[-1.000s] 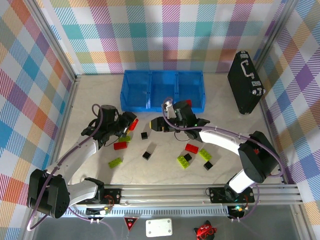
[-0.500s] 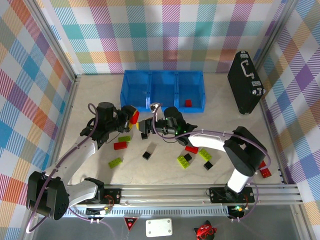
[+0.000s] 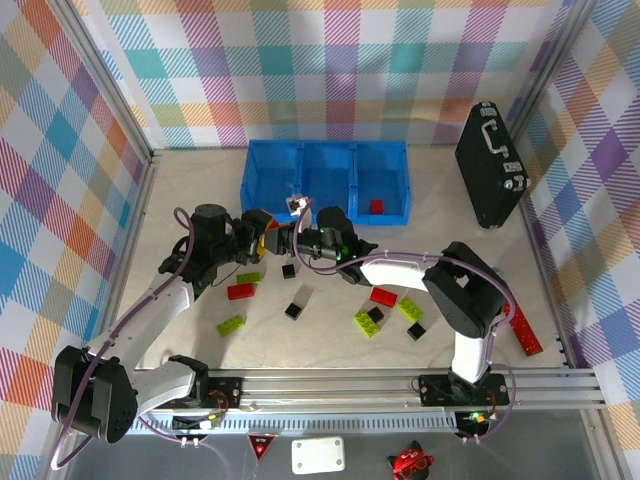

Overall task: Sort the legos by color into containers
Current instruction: Place the lego in the container.

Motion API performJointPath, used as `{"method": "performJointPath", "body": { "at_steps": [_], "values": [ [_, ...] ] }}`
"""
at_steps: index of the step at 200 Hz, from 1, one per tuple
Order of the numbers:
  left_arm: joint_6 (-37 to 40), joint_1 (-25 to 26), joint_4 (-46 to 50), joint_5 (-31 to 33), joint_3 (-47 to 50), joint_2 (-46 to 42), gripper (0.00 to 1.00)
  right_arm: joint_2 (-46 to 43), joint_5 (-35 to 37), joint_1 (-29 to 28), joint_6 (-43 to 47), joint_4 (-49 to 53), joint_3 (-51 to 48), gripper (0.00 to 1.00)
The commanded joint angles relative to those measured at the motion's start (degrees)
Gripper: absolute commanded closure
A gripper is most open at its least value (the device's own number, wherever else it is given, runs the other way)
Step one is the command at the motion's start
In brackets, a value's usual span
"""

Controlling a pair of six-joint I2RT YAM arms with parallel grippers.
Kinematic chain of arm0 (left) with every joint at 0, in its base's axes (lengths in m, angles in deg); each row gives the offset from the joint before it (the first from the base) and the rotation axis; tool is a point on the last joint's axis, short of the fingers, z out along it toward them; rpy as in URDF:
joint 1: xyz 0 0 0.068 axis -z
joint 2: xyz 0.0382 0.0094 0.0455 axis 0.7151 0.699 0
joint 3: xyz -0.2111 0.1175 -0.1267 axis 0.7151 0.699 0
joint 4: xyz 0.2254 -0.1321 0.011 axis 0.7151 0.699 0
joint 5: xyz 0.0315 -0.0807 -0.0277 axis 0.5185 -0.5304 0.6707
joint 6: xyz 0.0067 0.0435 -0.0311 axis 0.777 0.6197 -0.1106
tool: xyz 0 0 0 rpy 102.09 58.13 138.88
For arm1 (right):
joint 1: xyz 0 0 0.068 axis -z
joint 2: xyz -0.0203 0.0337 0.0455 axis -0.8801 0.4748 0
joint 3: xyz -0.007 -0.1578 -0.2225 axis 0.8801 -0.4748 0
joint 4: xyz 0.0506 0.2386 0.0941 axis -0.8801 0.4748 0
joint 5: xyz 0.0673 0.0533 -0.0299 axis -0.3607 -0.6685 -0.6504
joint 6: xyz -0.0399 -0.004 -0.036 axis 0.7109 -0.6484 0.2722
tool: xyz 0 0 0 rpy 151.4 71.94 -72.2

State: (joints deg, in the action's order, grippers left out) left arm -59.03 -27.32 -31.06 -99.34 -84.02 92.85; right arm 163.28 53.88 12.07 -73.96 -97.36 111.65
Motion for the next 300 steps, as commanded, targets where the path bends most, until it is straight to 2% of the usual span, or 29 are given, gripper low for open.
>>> {"method": "performJointPath", "body": {
  "at_steps": [1, 47, 75, 98, 138, 190, 223, 253, 300],
  "values": [
    [-0.48, 0.39, -1.53, -0.92, -0.75, -1.76, 0.46, 0.84, -0.36, -0.43, -0.37, -1.87, 1.51, 0.6],
    [0.27, 0.39, -0.83, -0.2, -0.37, -2.41, 0.38, 0.51, 0.79, -0.43, -0.69, -0.4, 1.18, 0.71],
    [1.56, 0.37, -0.35, 0.2, 0.03, -2.96, 0.26, -0.03, 1.16, -0.33, 0.2, 2.13, 1.62, 0.73],
    [3.26, 0.06, 1.25, 0.84, 0.33, -3.79, 0.21, -0.72, 1.5, 0.07, 0.89, 3.23, 1.44, 0.75],
    [8.49, -1.14, 6.65, 1.66, -0.05, -5.38, 0.16, -3.36, 2.28, 2.65, 2.55, 12.66, 0.76, 0.76],
    [19.29, -1.71, 19.03, 6.38, -2.5, -6.31, 0.16, -8.89, 1.08, 10.26, 5.45, 28.1, 0.23, 0.77],
    [25.36, -1.72, 24.52, 9.23, -3.22, -6.67, 0.15, -11.16, -0.33, 16.92, 9.98, 43.11, 4.07, 0.77],
    [28.6, -1.8, 27.84, 11.03, -3.15, -7.45, 0.15, -9.54, -0.31, 22.29, 14.74, 55.73, 10.01, 0.75],
    [30.18, -1.89, 30.67, 12.79, -2.66, -9.81, 0.15, -3.45, 4.64, 27.89, 21.29, 69.59, 21.48, 0.76]
  ]
}}
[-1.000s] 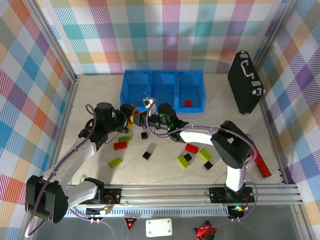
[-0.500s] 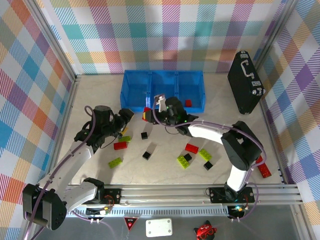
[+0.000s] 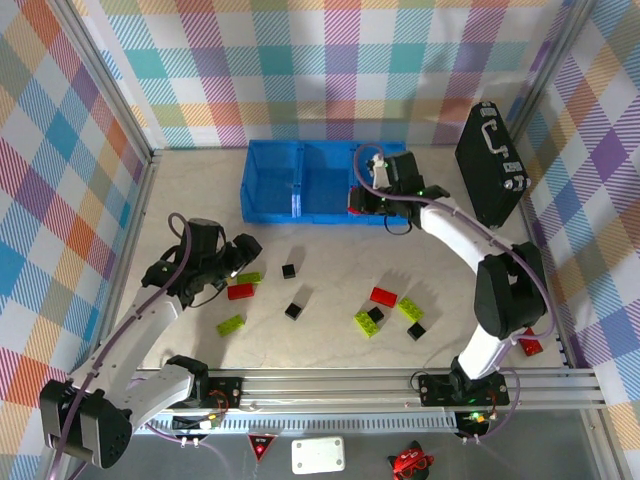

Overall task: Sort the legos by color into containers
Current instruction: Place the lego in the container.

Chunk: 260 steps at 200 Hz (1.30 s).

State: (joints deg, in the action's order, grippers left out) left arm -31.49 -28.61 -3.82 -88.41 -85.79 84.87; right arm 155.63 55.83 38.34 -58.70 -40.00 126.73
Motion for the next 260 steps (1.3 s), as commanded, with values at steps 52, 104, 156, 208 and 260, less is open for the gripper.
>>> {"method": "performJointPath", "body": {
  "at_steps": [52, 104, 156, 208, 260],
  "values": [
    [3.63, -0.68, 6.38, 3.81, -1.64, -3.97, 0.15, 15.3, 16.01, 3.79, 13.14, 24.36, 20.75, 0.78],
    [4.63, -0.78, 8.64, 5.53, -2.44, -4.82, 0.14, 24.18, 22.81, 5.21, 17.15, 28.87, 29.66, 0.78],
    [4.76, -0.78, 8.95, 5.82, -2.36, -5.03, 0.14, 30.49, 22.22, 7.04, 18.07, 29.44, 33.99, 0.78],
    [5.84, -0.79, 10.14, 6.76, -2.23, -4.79, 0.13, 33.53, 21.46, 7.67, 17.81, 29.89, 36.61, 0.72],
    [10.09, -0.78, 11.58, 7.01, -2.69, -1.21, 0.13, 30.32, 20.99, 7.68, 17.11, 31.07, 36.96, 0.61]
  ]
}}
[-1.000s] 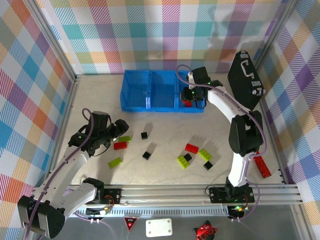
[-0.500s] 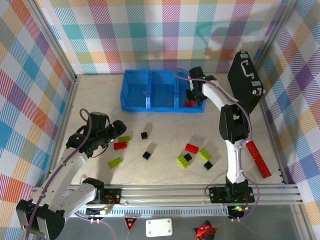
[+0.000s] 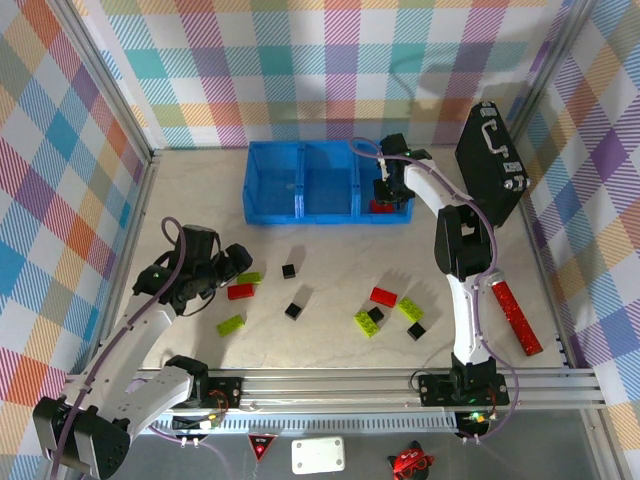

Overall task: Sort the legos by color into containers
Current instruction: Place the lego in the container, then pick up the lego from the middle-left of the table.

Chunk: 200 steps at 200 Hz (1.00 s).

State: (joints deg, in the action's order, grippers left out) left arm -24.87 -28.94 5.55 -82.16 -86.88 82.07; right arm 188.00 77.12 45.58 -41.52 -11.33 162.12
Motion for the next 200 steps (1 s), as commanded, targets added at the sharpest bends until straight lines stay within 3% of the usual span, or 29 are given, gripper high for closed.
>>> {"method": "performJointPath", "body": {
  "at_steps": [1, 74, 200],
  "values": [
    [3.57, -0.45, 2.3, 0.75, -1.59, 1.7, 0.13, -2.16, -0.3, 0.44, -0.07, 2.42, 1.59, 0.61],
    [11.94, -0.45, 5.79, 2.79, -4.67, 12.2, 0.15, -11.33, -4.55, -0.23, -2.28, 3.53, -2.42, 0.6],
    [21.88, 1.66, 6.74, 5.91, -10.32, 34.25, 0.13, -29.97, -9.22, -1.15, -5.14, -0.27, -24.74, 0.59]
  ]
}}
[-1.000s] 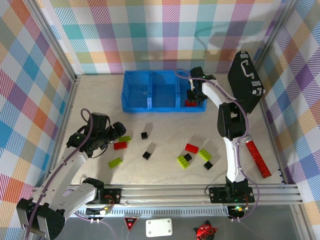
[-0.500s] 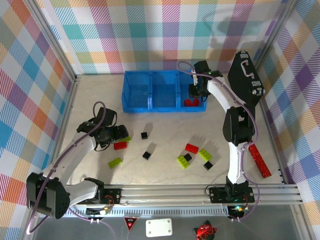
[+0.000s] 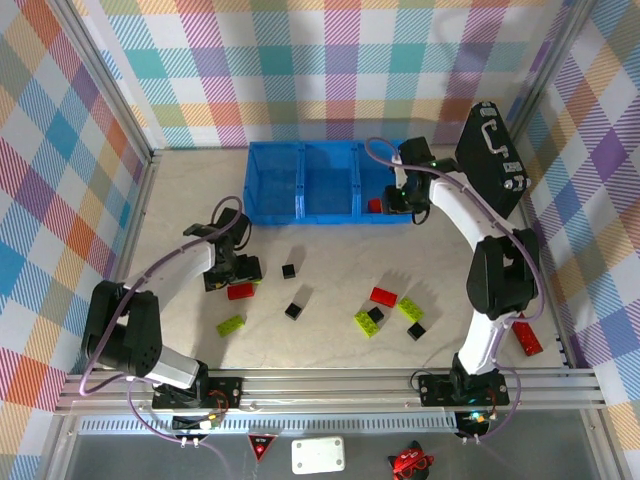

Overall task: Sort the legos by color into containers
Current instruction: Pick up the lego from the middle-left of the table.

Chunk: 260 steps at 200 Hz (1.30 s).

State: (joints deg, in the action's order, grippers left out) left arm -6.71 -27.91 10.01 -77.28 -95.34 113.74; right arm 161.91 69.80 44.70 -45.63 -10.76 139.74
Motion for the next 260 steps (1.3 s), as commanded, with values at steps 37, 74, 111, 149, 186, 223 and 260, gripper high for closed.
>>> {"method": "performJointPath", "body": {
  "at_steps": [37, 74, 111, 149, 186, 223, 260],
  "values": [
    [5.12, 0.77, 2.5, 1.89, -2.31, 5.84, 0.12, -7.57, -2.16, -0.23, -1.81, -1.71, -6.74, 0.59],
    [5.82, 0.72, 0.88, 0.23, -0.9, 7.3, 0.12, -9.74, -2.97, -0.27, -2.81, -2.4, -9.23, 0.57],
    [5.56, 0.69, 0.57, -0.42, -0.72, 8.95, 0.12, -10.58, -3.46, -0.27, -3.24, -2.51, -10.12, 0.57],
    [5.91, 0.72, 1.01, -0.56, -1.25, 10.13, 0.17, -10.97, -4.05, -0.36, -3.48, -2.41, -10.12, 0.57],
    [5.82, 0.71, 0.68, -0.94, -1.12, 10.42, 0.22, -11.58, -4.14, -0.58, -3.73, -2.24, -10.03, 0.57],
    [5.9, 0.72, 0.47, -0.7, -0.87, 9.62, 0.28, -12.14, -4.05, -0.94, -4.12, -2.32, -10.07, 0.57],
    [6.0, 0.72, 0.65, -0.66, -1.24, 9.44, 0.32, -12.6, -4.13, -1.49, -4.65, -2.42, -10.15, 0.57]
  ]
}}
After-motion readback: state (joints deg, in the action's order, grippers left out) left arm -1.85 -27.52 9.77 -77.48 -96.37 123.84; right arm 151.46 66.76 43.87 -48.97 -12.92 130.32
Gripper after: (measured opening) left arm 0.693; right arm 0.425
